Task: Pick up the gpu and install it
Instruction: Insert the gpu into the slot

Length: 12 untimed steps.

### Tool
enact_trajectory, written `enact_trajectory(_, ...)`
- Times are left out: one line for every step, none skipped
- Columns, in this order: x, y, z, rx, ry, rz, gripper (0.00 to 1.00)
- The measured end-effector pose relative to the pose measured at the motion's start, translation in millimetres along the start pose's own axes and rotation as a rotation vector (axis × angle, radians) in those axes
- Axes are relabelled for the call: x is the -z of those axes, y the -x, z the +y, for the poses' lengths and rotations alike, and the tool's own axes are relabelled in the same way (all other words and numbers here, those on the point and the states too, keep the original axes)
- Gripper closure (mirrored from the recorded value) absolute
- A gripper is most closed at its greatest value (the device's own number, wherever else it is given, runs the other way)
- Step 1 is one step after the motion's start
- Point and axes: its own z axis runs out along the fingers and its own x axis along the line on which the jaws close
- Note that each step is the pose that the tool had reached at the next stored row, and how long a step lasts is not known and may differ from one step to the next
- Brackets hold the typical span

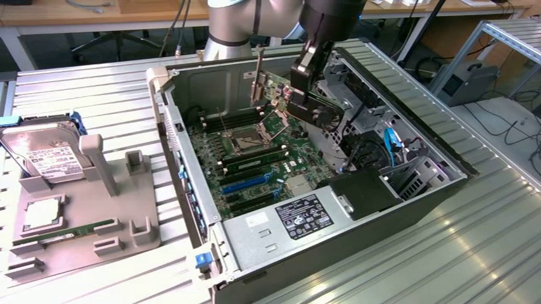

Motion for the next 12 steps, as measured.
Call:
enact_trajectory(0.0,0.0,0.0,0.003,0.0,0.0001,0.73)
enact_trajectory(0.0,0.0,0.0,0.005,0.0,0.0002,0.73)
enact_trajectory(0.0,0.0,0.0,0.007,0.0,0.0002,0.73)
enact_trajectory(0.0,0.0,0.0,0.01,0.0,0.0003,0.73)
enact_trajectory(0.0,0.0,0.0,0.012,0.0,0.0004,0.73)
enact_trajectory(0.0,0.0,0.0,0.014,0.0001,0.0004,0.73)
enact_trajectory(0.0,0.0,0.0,0.018,0.0001,0.0005,0.73)
enact_trajectory(0.0,0.0,0.0,0.022,0.0001,0.0007,0.73)
enact_trajectory(0.0,0.0,0.0,0.024,0.0001,0.0008,0.73)
enact_trajectory(0.0,0.0,0.0,0.026,0.0001,0.0008,0.73)
enact_trajectory(0.0,0.0,0.0,0.028,0.0001,0.0008,0.73)
enact_trajectory(0.0,0.0,0.0,0.029,0.0001,0.0009,0.73)
